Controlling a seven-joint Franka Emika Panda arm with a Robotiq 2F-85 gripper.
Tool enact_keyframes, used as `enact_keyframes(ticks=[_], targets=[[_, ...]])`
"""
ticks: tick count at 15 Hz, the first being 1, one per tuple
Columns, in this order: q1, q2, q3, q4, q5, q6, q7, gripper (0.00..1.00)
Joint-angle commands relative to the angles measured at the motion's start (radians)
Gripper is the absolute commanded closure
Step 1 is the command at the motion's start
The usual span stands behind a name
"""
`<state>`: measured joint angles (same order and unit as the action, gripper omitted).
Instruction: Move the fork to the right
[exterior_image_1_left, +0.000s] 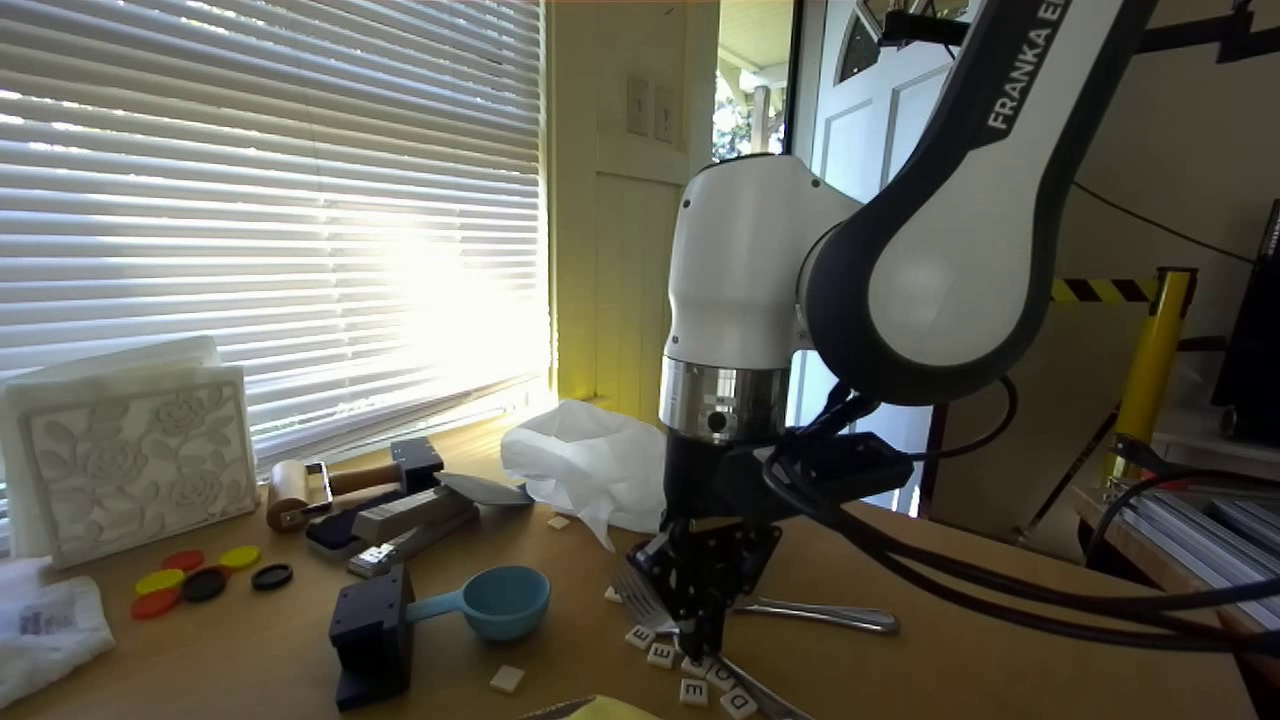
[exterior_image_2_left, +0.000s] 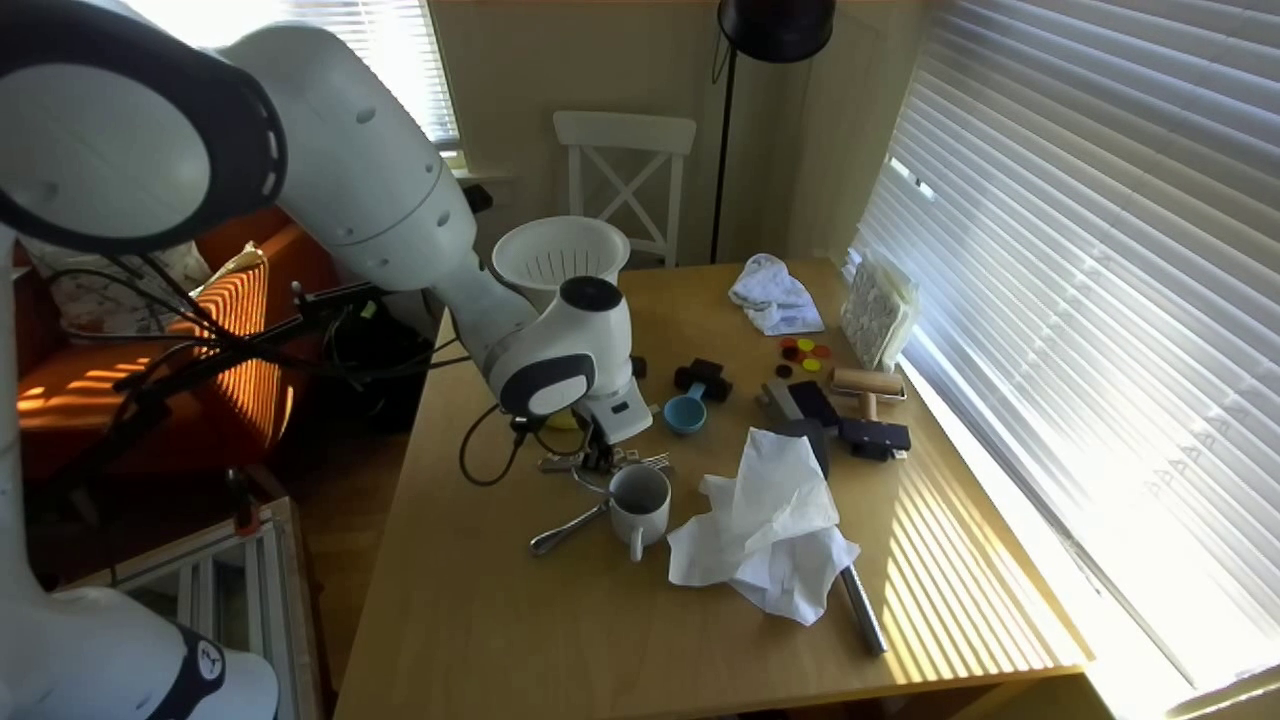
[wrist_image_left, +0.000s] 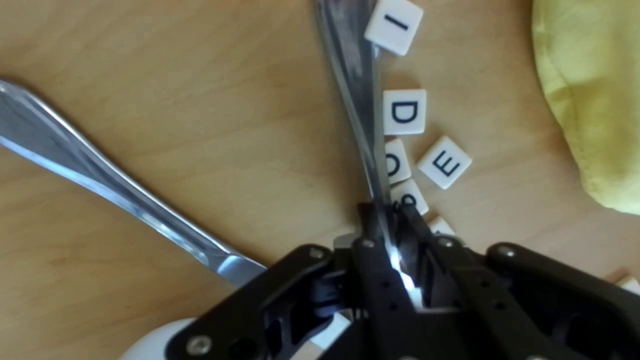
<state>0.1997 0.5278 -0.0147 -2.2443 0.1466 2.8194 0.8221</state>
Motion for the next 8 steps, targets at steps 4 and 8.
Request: enact_keyframes(ticks=[4,8], targets=[[0.004,-0.011,0.005,0.011,0.028,-0.025,-0.016,0.98],[0.011,-0.085,0.011,-0.028,0.024,-0.036,-0.016,0.98]])
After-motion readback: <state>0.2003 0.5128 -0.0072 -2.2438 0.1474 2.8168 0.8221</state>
